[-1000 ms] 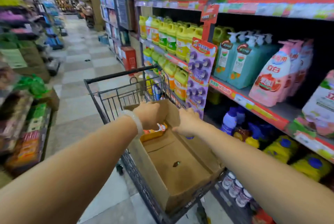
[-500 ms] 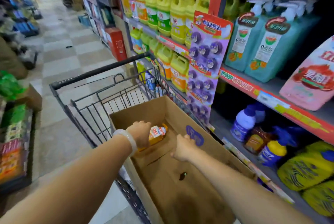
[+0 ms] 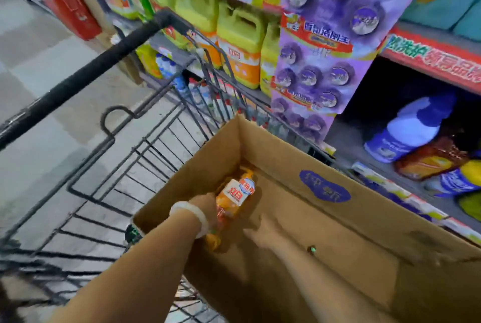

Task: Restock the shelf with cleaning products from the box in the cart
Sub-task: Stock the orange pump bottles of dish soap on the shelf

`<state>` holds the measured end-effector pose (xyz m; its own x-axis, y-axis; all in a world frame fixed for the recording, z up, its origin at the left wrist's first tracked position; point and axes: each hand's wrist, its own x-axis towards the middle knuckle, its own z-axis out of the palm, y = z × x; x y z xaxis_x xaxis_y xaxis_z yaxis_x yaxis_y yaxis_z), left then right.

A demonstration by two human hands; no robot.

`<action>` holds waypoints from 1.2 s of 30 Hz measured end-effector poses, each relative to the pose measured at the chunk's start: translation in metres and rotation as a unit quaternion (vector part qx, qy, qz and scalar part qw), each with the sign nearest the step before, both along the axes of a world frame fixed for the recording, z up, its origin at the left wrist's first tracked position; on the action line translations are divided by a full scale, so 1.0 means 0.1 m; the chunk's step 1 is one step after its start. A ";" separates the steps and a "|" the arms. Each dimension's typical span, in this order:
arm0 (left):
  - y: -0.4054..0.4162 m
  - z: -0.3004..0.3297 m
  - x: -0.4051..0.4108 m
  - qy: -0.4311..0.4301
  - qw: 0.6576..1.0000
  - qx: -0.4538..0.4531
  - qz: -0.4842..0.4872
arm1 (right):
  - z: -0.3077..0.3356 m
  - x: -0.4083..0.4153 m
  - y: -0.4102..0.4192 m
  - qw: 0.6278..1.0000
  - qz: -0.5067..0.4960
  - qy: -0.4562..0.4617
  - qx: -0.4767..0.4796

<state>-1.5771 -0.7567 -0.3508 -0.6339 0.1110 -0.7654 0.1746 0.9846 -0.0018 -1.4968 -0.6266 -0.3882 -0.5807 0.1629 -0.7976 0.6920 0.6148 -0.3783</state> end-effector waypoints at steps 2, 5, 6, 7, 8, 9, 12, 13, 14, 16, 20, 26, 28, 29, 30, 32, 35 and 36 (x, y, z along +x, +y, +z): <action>0.02 -0.25 -0.13 -0.027 0.999 0.003 -0.046 | -0.19 -0.12 -0.10 0.999 -0.035 0.011 -0.036; 0.06 -0.61 -0.20 -0.045 0.995 0.011 -0.084 | -0.49 -0.26 -0.17 0.985 -0.146 0.026 -0.092; 0.07 -0.71 -0.22 -0.042 0.996 0.009 -0.074 | -0.56 -0.30 -0.18 0.975 -0.193 0.017 -0.111; 0.07 -0.79 -0.25 -0.035 0.998 0.020 -0.053 | -0.64 -0.34 -0.19 0.960 -0.243 0.013 -0.137; 0.08 -0.88 -0.28 -0.028 0.998 0.036 -0.037 | -0.76 -0.37 -0.21 0.945 -0.283 0.005 -0.163; 0.08 -0.94 -0.31 -0.029 0.998 0.047 -0.032 | -0.83 -0.39 -0.24 0.932 -0.310 0.001 -0.187; 0.14 -1.04 -0.40 -0.055 0.996 0.068 -0.021 | -1.06 -0.39 -0.36 0.889 -0.386 -0.011 -0.244; 0.15 -1.06 -0.42 -0.072 0.994 0.079 -0.029 | -1.13 -0.37 -0.37 0.871 -0.415 -0.006 -0.264; 0.17 -1.09 -0.42 -0.097 0.991 0.096 -0.012 | -1.16 -0.34 -0.35 0.857 -0.432 -0.002 -0.280; 0.20 -1.13 -0.38 -0.139 0.982 0.119 0.053 | -1.14 -0.27 -0.25 0.849 -0.439 -0.012 -0.293; 0.26 -1.21 -0.25 -0.192 0.963 0.120 0.148 | -1.16 -0.14 -0.02 0.851 -0.435 -0.053 -0.289; 0.37 -1.26 -0.10 -0.234 0.928 0.171 0.235 | -1.18 0.02 0.03 0.839 -0.476 -0.017 -0.263; 0.35 -1.23 -0.01 -0.247 0.920 0.187 0.240 | -1.07 0.11 0.05 0.837 -0.474 -0.006 -0.274; 0.36 -1.16 0.03 -0.251 0.922 0.189 0.228 | -1.00 0.15 0.08 0.838 -0.471 -0.001 -0.275; 0.38 -1.09 0.07 -0.251 0.922 0.196 0.220 | -0.90 0.20 0.12 0.839 -0.470 0.007 -0.274; 0.45 -0.88 0.16 -0.237 0.926 0.206 0.211 | -0.74 0.30 0.22 0.835 -0.473 0.035 -0.280; 0.62 -0.63 0.30 -0.184 0.945 0.234 0.133 | -0.42 0.50 0.39 0.824 -0.484 0.092 -0.278; 0.68 -0.64 0.33 -0.156 0.951 0.247 0.103 | -0.30 0.58 0.47 0.818 -0.493 0.112 -0.274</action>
<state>-1.5441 -0.6886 -0.4145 -0.4316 0.4050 -0.8060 -0.1053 0.8648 0.4910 -1.4387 -0.5801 -0.4177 -0.5244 0.2933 -0.7994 0.6250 -0.5049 -0.5953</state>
